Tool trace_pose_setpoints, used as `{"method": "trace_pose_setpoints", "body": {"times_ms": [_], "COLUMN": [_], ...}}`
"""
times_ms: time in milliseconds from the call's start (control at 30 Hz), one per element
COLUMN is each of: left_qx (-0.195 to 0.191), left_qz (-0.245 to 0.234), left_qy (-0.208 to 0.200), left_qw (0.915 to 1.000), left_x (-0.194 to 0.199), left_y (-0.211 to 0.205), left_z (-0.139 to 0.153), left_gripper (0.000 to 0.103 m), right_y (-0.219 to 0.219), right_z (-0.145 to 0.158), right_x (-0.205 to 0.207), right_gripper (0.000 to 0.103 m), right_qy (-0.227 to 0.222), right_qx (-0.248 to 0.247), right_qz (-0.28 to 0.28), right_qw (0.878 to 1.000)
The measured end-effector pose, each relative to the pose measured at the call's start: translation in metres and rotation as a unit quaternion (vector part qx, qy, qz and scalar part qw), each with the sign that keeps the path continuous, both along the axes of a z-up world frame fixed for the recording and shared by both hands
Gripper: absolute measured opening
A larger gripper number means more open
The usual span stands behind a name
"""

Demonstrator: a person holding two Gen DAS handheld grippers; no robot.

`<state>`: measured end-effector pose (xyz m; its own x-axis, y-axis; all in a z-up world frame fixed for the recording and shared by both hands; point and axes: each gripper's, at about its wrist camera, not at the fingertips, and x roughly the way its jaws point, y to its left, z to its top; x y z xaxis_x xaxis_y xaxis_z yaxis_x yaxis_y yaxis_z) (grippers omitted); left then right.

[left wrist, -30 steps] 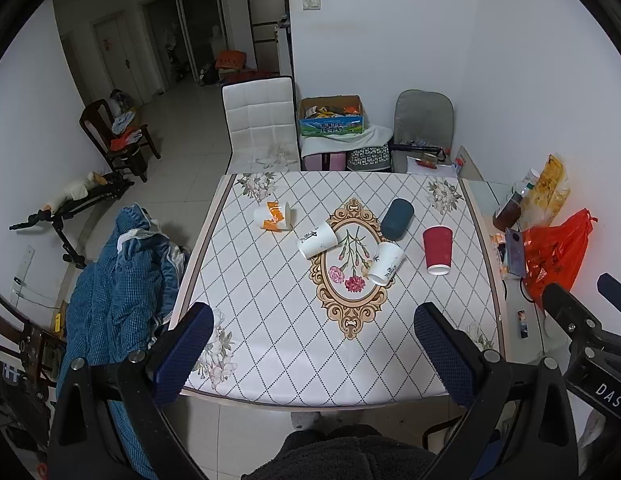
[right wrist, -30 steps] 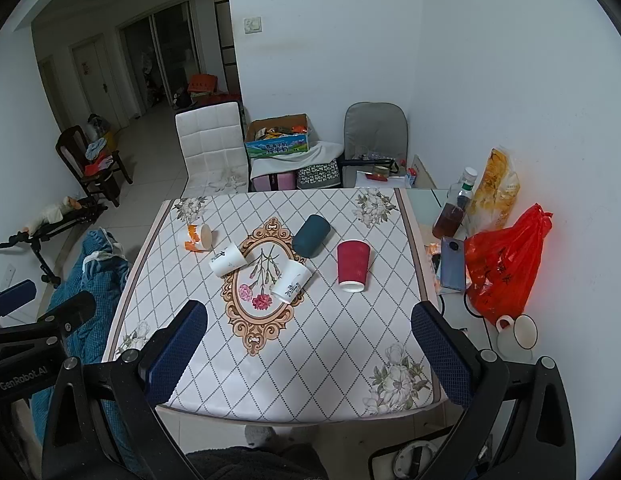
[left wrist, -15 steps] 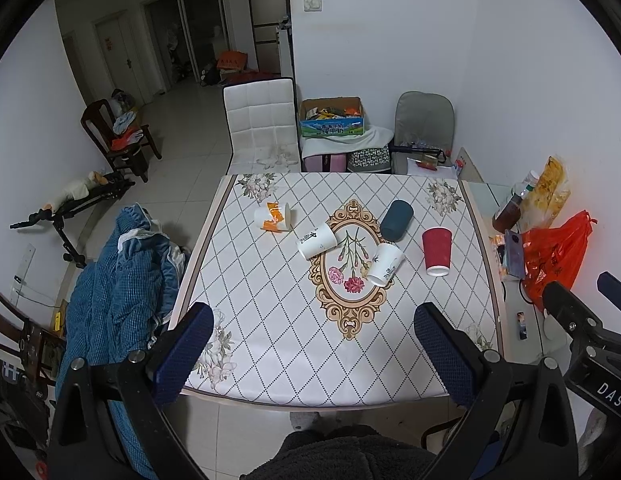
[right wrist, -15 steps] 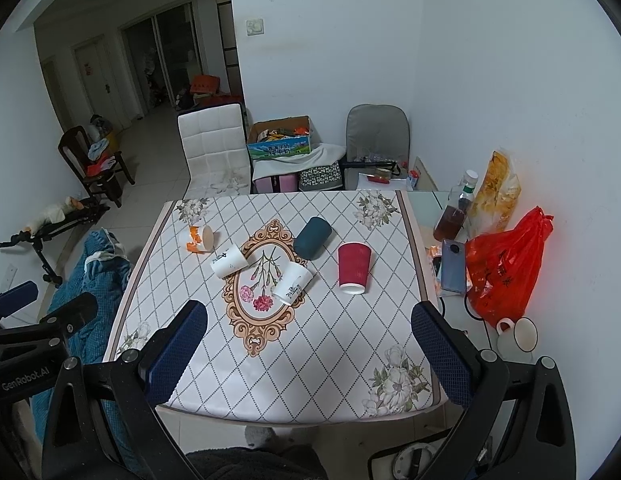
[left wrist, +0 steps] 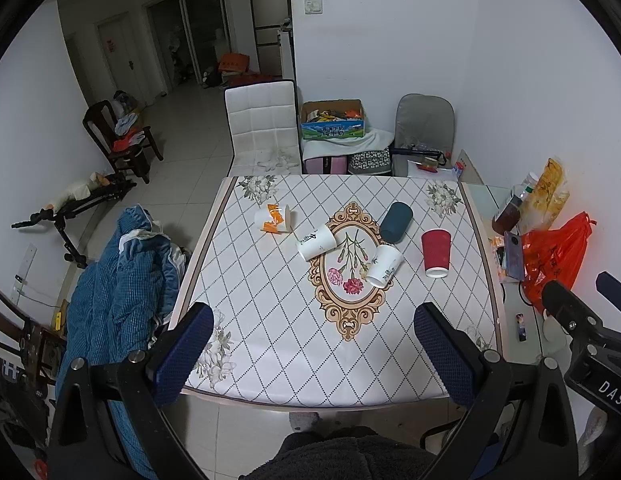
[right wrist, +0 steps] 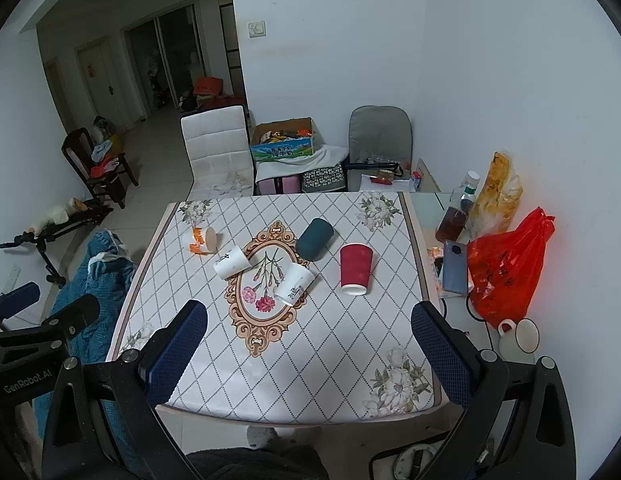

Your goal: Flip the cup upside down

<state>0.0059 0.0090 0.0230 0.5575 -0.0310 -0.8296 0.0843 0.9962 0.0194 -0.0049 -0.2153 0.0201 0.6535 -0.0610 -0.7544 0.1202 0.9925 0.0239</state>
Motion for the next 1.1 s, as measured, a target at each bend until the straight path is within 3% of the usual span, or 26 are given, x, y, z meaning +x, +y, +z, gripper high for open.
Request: {"method": "trace_pose_setpoints", "body": {"times_ms": [233, 467, 733, 1100], "left_qx": [-0.002, 0.006, 0.024, 0.062], "left_qz": [0.005, 0.03, 0.05, 0.013], "left_qy": [0.007, 0.014, 0.039, 0.11], "left_qw": [1.0, 0.9994, 0.9977, 0.9919], "left_x": [0.012, 0.025, 0.05, 0.111], "left_y": [-0.005, -0.012, -0.025, -0.061], "left_z": [0.011, -0.012, -0.056, -0.138], "left_gripper": [0.103, 0.103, 0.103, 0.103], "right_y": [-0.004, -0.015, -0.042, -0.065], "right_z": [-0.007, -0.033, -0.106, -0.237], "right_x": [0.003, 0.019, 0.051, 0.085], "right_gripper": [0.103, 0.103, 0.103, 0.103], "right_qy": [0.004, 0.027, 0.094, 0.206], "right_qx": [0.007, 0.005, 0.008, 0.02], "right_qz": [0.006, 0.005, -0.009, -0.026], "right_qw": [1.0, 1.0, 0.995, 0.978]}}
